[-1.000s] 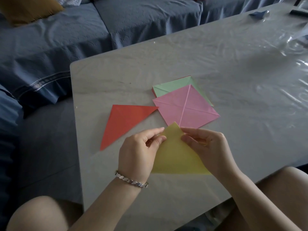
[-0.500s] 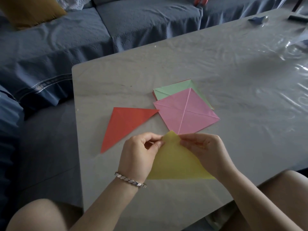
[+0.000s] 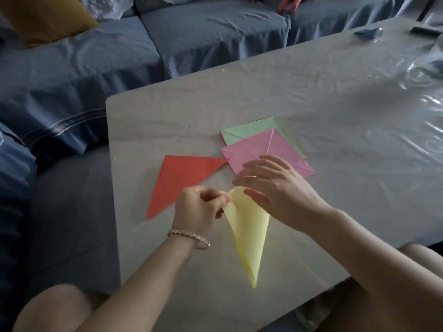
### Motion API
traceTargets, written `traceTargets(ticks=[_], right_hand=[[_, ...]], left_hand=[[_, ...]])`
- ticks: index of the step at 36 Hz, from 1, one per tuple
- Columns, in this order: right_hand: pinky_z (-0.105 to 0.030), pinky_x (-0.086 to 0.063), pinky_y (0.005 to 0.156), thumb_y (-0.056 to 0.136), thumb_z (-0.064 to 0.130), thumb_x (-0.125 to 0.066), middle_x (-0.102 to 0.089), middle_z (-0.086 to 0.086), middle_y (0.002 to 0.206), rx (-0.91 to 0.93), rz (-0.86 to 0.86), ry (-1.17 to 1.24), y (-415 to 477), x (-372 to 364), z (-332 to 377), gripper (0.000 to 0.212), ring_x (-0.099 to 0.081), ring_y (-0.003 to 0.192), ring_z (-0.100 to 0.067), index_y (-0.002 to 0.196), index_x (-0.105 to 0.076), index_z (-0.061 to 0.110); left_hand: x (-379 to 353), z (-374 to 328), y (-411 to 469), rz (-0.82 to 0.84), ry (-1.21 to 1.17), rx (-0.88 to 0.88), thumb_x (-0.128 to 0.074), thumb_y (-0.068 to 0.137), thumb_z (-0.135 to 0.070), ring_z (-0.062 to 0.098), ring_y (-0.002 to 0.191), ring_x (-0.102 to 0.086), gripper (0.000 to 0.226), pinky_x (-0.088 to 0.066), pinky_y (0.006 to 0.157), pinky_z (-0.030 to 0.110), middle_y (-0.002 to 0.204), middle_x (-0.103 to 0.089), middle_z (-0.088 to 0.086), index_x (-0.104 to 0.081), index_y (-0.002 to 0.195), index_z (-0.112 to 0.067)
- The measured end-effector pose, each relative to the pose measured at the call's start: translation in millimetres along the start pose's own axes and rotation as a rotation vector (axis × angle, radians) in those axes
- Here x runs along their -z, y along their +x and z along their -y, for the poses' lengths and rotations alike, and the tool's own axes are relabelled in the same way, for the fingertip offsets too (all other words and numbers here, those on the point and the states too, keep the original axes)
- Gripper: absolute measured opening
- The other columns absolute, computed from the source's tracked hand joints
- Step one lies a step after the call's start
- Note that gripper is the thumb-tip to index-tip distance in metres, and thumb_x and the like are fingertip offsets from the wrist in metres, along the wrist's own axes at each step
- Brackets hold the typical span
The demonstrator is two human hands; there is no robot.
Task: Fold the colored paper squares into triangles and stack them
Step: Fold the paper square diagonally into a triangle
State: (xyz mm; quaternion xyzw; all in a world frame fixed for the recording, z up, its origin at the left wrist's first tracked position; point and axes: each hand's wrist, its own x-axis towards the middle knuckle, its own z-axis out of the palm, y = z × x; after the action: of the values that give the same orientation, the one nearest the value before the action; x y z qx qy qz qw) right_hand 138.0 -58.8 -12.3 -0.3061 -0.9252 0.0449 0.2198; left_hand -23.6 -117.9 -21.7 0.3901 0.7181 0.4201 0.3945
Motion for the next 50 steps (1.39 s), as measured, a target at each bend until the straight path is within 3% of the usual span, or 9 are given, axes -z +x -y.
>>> traceTargets(ticks=[5,10,16,24,32,35,39,45,50], right_hand=[[-0.040,-0.044,0.099,0.088,0.029,-0.044,-0.067,-0.001,0.113,-0.006,0.120,0.044,-25.6,-33.1,16.7,0.032,-0.060,0.110,-0.018,0.103,-0.070,0.018],[-0.033,-0.044,0.098,0.090,0.034,-0.034,-0.065,0.009,0.116,-0.073,0.370,0.021,-63.2,-59.5,21.2,0.040,-0.059,0.111,-0.010,0.102,-0.070,0.024],[-0.033,-0.034,0.106,0.100,0.039,-0.004,-0.061,0.012,0.122,-0.235,0.391,-0.037,-83.9,-58.6,23.2,0.065,-0.054,0.117,-0.005,0.113,-0.067,0.025],[-0.039,-0.023,0.104,0.098,0.042,-0.016,-0.066,0.003,0.116,-0.328,0.273,-0.180,-58.9,-72.3,6.4,0.062,-0.053,0.121,-0.022,0.108,-0.070,0.014],[-0.050,-0.045,0.091,0.084,0.031,-0.042,-0.070,0.000,0.108,-0.398,0.211,-0.227,-23.8,-77.9,-20.0,0.039,-0.058,0.114,-0.027,0.097,-0.073,0.011],[-0.048,-0.031,0.105,0.091,0.025,-0.047,-0.060,0.000,0.126,-0.401,0.257,-0.166,-15.5,-76.2,-25.8,0.033,-0.042,0.130,-0.028,0.115,-0.065,0.011],[-0.036,0.001,0.115,0.100,0.034,-0.027,-0.021,0.008,0.153,-0.388,0.404,-0.163,-7.3,-75.9,-30.7,0.048,0.000,0.144,-0.016,0.146,-0.026,0.018],[-0.032,0.001,0.114,0.100,0.036,-0.027,-0.017,0.006,0.155,-0.353,0.461,-0.180,6.2,-77.6,-29.6,0.050,0.003,0.144,-0.015,0.146,-0.023,0.016],[-0.031,-0.004,0.114,0.099,0.037,-0.032,-0.020,0.002,0.154,-0.293,0.461,-0.206,17.6,-75.9,-37.0,0.050,0.001,0.144,-0.015,0.141,-0.031,0.013]], left_hand=[[-2.1,25.7,5.8,-0.137,-0.143,0.195,-0.072,0.074,-0.003,0.015,0.057,-0.061,0.008,-0.054,0.053,0.019,0.064,-0.066,0.004,-0.070,0.069,-0.009],[-1.4,46.2,9.2,-0.184,0.037,0.165,-0.075,0.072,-0.007,0.016,0.066,-0.062,0.024,-0.050,0.066,0.024,0.064,-0.066,-0.005,-0.065,0.057,-0.024],[-1.5,49.6,8.6,-0.167,0.087,0.154,-0.072,0.075,-0.008,0.018,0.054,-0.058,0.022,-0.056,0.068,0.037,0.062,-0.065,-0.003,-0.065,0.059,-0.022],[-1.1,53.6,11.2,-0.176,0.090,0.159,-0.073,0.074,-0.009,0.020,0.060,-0.061,0.025,-0.055,0.071,0.037,0.064,-0.065,-0.006,-0.064,0.057,-0.025],[-0.8,56.8,14.0,-0.175,0.105,0.154,-0.073,0.074,-0.010,0.020,0.065,-0.063,0.021,-0.052,0.069,0.029,0.063,-0.065,-0.008,-0.066,0.059,-0.024],[-2.1,56.9,14.3,-0.180,0.113,0.151,-0.074,0.073,-0.011,0.018,0.064,-0.062,0.023,-0.053,0.070,0.029,0.062,-0.064,-0.009,-0.066,0.058,-0.025],[-3.6,56.7,15.9,-0.186,0.109,0.156,-0.075,0.072,-0.011,0.018,0.064,-0.063,0.025,-0.054,0.070,0.032,0.062,-0.064,-0.009,-0.064,0.056,-0.028],[-3.0,55.6,15.6,-0.178,0.118,0.152,-0.075,0.072,-0.011,0.016,0.062,-0.061,0.023,-0.045,0.061,0.022,0.060,-0.063,-0.009,-0.064,0.056,-0.024],[-3.0,56.2,16.3,-0.175,0.105,0.169,-0.075,0.071,-0.010,0.020,0.062,-0.063,0.025,-0.049,0.064,0.026,0.059,-0.064,-0.006,-0.063,0.055,-0.026]])
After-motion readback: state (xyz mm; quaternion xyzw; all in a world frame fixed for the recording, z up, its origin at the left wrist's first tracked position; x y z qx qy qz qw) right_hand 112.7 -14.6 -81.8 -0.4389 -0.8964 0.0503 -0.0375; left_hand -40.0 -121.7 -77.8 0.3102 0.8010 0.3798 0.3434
